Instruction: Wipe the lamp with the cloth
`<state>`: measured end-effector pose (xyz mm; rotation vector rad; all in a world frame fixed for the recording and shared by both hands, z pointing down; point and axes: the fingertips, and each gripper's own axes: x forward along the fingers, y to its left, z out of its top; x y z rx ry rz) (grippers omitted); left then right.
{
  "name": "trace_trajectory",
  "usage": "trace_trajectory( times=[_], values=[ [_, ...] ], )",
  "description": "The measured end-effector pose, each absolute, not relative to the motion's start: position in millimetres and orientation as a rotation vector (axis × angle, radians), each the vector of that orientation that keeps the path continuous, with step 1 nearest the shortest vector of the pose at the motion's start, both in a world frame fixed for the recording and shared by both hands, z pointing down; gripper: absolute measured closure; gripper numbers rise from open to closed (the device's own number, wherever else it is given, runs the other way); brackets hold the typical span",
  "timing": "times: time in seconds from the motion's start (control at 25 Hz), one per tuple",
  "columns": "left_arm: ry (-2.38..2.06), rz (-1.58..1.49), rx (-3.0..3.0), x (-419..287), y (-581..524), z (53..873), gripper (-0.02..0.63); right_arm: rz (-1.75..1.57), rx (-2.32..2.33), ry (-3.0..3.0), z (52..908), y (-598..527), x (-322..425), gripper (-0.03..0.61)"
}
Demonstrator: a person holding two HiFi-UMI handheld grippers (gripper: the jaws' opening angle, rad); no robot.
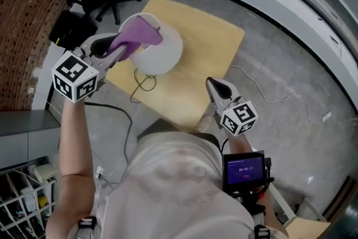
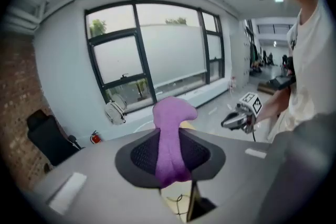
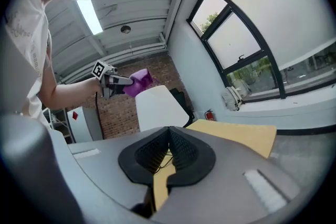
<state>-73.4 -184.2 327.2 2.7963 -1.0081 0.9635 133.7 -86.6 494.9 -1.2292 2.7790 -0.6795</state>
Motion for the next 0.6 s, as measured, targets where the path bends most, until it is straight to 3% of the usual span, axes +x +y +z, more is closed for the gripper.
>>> trace_trajectory(
  times=[0.28,0.6],
  values=[
    [-1.228,0.493,2.802,-82.8,-126.9,318.9,0.518,-0.689,-1.111,2.832,490.9,-82.4,107.2,0.565],
    [-1.270,0.345,2.820,-133.5,-90.3,338.4,0.518,-0.588,-1.162,2.895,466.5,-64.6,57.3,0.565]
  ],
)
